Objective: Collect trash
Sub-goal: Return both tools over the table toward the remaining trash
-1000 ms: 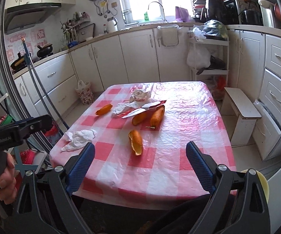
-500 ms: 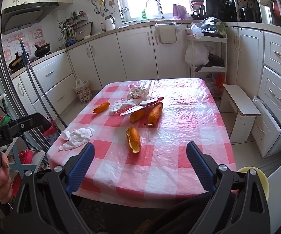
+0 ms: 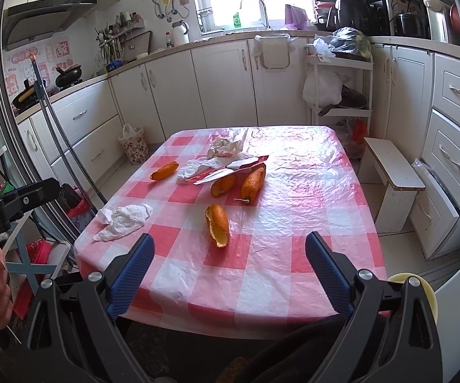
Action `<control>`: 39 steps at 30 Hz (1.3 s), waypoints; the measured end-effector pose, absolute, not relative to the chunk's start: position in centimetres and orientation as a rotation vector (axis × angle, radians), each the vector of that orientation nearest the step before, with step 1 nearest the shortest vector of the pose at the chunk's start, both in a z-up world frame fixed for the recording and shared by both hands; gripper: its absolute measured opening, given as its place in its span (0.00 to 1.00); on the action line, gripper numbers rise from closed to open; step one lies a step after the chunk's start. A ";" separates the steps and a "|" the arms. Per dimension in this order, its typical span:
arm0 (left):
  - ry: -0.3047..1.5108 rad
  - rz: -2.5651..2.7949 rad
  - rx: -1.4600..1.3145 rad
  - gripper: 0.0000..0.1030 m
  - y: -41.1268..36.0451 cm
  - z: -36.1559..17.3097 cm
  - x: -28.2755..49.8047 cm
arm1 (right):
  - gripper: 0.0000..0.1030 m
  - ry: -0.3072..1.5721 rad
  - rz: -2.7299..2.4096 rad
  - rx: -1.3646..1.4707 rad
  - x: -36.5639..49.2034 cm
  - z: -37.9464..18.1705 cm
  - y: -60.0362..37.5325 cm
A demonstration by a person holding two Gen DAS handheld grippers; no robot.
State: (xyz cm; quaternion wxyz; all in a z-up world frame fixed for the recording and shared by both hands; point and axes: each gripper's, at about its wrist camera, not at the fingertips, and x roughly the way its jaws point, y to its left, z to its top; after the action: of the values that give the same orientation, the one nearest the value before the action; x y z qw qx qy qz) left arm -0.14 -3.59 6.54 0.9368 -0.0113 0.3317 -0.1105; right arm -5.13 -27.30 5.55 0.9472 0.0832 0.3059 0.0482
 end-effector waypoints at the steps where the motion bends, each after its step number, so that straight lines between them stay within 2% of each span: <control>1: 0.679 -0.225 -0.025 0.90 -3.5 6.5 -0.1 | 0.89 0.624 0.098 0.168 -5.1 5.5 -27.3; 39: 0.709 -0.175 -0.036 0.90 -1.3 5.0 0.2 | 0.89 0.645 0.099 0.162 -4.7 5.4 -27.3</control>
State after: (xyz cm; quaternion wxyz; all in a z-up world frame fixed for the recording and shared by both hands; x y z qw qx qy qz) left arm 0.21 -1.31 4.99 0.9339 -0.0174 0.3466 -0.0857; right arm -4.70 -27.28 5.38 0.9440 0.0796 0.3166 0.0485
